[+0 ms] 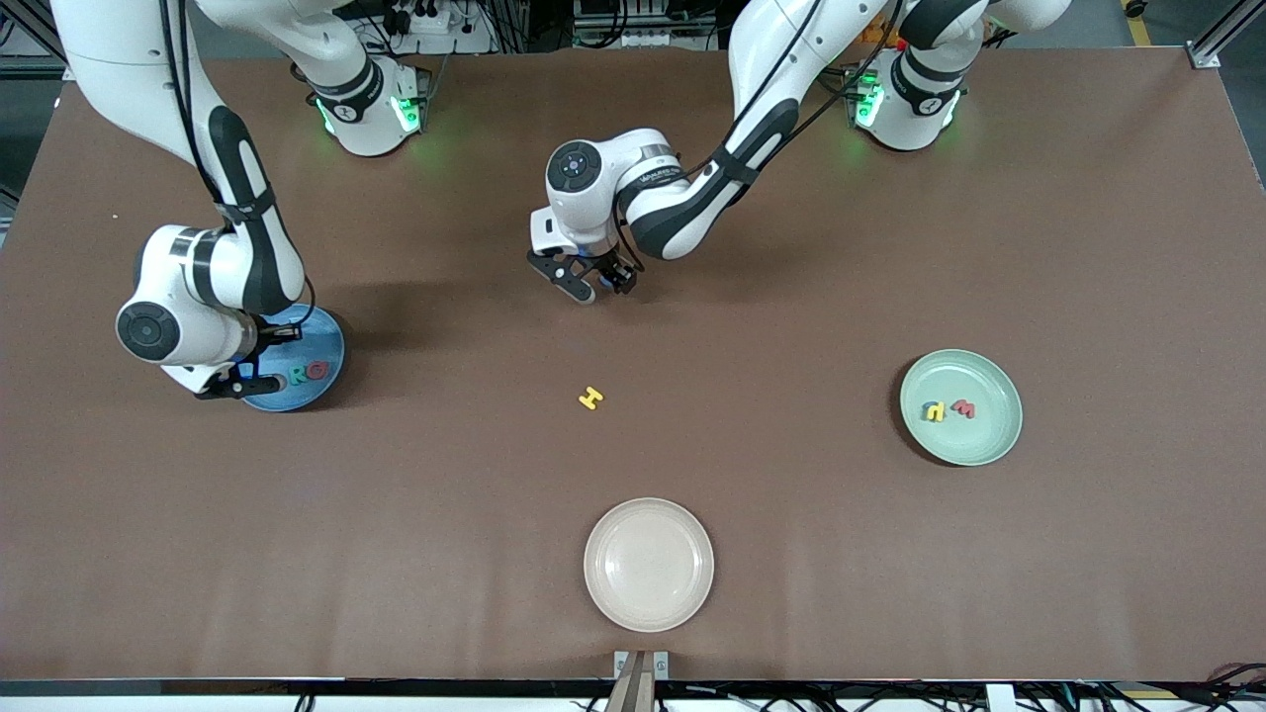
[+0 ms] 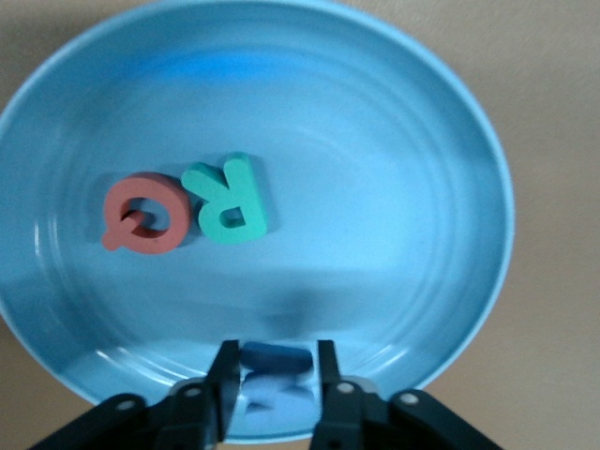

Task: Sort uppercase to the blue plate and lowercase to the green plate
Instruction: 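Drop the M on the blue plate while the left gripper grasps blue e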

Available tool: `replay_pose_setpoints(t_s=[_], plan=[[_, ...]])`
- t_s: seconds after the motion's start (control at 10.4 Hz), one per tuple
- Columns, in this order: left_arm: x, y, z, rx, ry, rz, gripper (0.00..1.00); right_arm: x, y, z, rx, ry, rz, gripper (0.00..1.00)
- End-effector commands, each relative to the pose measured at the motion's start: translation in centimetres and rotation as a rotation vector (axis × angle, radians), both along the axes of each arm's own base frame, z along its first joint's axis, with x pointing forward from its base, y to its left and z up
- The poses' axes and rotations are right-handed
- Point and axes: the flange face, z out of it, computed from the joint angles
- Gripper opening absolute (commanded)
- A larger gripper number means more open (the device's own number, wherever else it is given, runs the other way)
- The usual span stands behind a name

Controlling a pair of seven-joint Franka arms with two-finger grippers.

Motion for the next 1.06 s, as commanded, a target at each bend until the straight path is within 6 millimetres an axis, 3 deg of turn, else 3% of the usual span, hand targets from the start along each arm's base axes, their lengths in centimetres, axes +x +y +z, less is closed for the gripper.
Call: replay_pose_setpoints(t_s=[0.0, 0.29, 0.48, 0.58, 0.77, 0.87, 0.96], plan=[[-1.1, 0.1, -0.2, 0.023, -0.014, -0.006, 0.71, -0.3, 0.3, 0.9, 0.036, -0.026, -0.026, 0.75], [-1.7, 0.1, -1.0, 0.042, -0.033, -0.028, 0.65, 2.1, 1.3, 2.9, 0.090, -0.080, -0.108, 0.76], [-1.9, 0.2, -1.8, 0.051, -0.032, -0.035, 0.64, 3.9, 3.1, 4.3, 0.109, -0.131, -0.191, 0.76], [-1.6, 0.3, -1.8, 0.054, -0.045, -0.044, 0.64, 5.1, 4.9, 5.2, 0.108, -0.158, -0.211, 0.76], [-1.6, 0.1, -2.0, 0.035, -0.049, -0.044, 0.60, 7.5, 10.4, 7.5, 0.102, -0.212, -0.311, 0.77], [-1.5, 0.1, -2.2, 0.033, -0.048, -0.042, 0.51, 8.2, 12.3, 8.2, 0.098, -0.229, -0.369, 0.83], [-1.4, 0.1, -2.2, 0.033, -0.048, -0.042, 0.32, 8.9, 13.7, 9.3, 0.084, -0.250, -0.472, 0.92]])
